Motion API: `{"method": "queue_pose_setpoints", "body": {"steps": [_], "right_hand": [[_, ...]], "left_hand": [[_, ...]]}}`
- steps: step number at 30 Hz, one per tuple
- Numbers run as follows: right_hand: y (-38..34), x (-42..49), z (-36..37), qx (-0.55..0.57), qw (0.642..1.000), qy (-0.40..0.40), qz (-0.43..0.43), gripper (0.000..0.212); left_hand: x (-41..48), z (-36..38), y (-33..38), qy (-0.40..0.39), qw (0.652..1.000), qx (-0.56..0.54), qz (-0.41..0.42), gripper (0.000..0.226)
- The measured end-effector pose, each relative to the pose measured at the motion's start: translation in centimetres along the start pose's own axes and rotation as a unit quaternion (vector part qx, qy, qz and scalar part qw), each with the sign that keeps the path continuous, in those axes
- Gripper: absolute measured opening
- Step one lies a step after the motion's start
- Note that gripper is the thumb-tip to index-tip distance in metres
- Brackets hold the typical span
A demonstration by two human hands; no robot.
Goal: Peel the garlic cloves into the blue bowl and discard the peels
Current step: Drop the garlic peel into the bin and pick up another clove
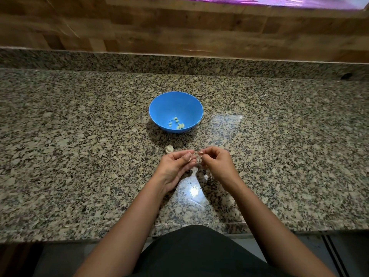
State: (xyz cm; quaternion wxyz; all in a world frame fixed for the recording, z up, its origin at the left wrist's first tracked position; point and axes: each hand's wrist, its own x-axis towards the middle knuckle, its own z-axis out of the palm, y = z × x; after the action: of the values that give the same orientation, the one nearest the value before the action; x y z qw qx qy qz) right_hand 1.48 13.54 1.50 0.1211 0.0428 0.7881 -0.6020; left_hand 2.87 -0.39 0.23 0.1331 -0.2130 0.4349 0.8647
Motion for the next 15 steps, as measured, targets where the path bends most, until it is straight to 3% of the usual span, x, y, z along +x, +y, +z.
{"method": "queue_pose_setpoints", "body": {"steps": [8, 12, 15], "right_hand": [[0.17, 0.21, -0.15, -0.208, 0.977, -0.023, -0.032, 0.011], [0.46, 0.39, -0.28, -0.214, 0.975, 0.020, -0.056, 0.010], [0.02, 0.16, -0.25, -0.147, 0.988, -0.007, -0.046, 0.009]], "left_hand": [[-0.48, -0.28, 0.55, 0.010, 0.999, 0.005, -0.038, 0.029], [-0.38, -0.28, 0.31, 0.011, 0.999, 0.036, -0.017, 0.024], [-0.26, -0.38, 0.11, 0.004, 0.998, 0.068, 0.014, 0.023]]}}
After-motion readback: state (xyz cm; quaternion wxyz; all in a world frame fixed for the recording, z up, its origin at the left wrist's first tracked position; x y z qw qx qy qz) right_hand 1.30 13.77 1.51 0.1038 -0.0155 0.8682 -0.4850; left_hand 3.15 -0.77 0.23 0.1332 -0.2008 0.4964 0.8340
